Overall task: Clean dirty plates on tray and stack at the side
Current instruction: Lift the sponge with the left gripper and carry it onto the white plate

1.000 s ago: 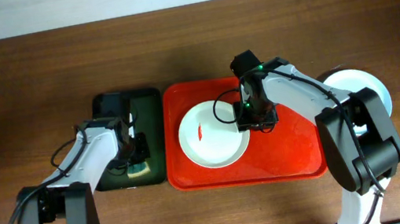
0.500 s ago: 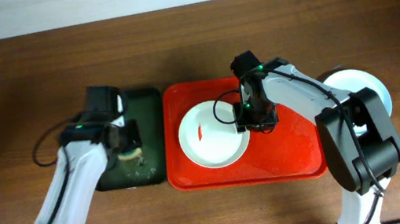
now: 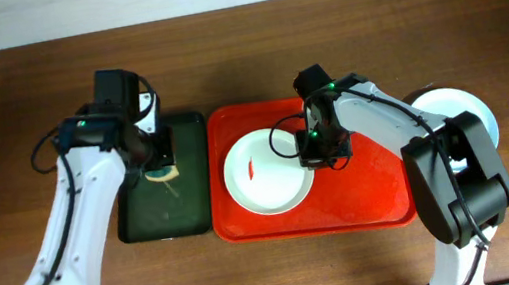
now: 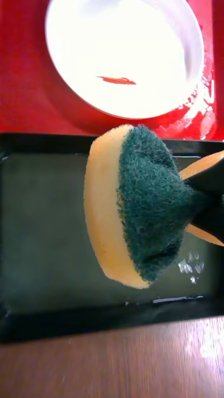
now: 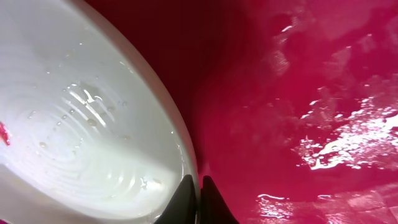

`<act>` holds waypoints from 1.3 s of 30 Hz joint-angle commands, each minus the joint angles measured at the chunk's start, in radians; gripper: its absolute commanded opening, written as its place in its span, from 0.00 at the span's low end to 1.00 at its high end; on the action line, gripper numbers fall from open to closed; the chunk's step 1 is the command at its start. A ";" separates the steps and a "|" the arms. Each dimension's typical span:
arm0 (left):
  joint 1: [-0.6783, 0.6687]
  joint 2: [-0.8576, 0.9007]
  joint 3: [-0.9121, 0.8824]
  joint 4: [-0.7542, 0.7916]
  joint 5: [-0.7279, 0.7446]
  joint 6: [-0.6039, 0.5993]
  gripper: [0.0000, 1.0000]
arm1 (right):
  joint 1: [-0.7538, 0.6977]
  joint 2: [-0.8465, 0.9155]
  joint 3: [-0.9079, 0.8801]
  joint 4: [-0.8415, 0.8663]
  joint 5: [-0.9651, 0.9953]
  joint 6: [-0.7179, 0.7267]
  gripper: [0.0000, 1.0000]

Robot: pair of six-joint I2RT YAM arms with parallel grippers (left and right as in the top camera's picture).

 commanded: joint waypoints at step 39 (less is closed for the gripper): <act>-0.115 0.053 -0.008 -0.047 -0.129 -0.072 0.00 | 0.005 -0.018 -0.003 0.010 -0.037 0.006 0.04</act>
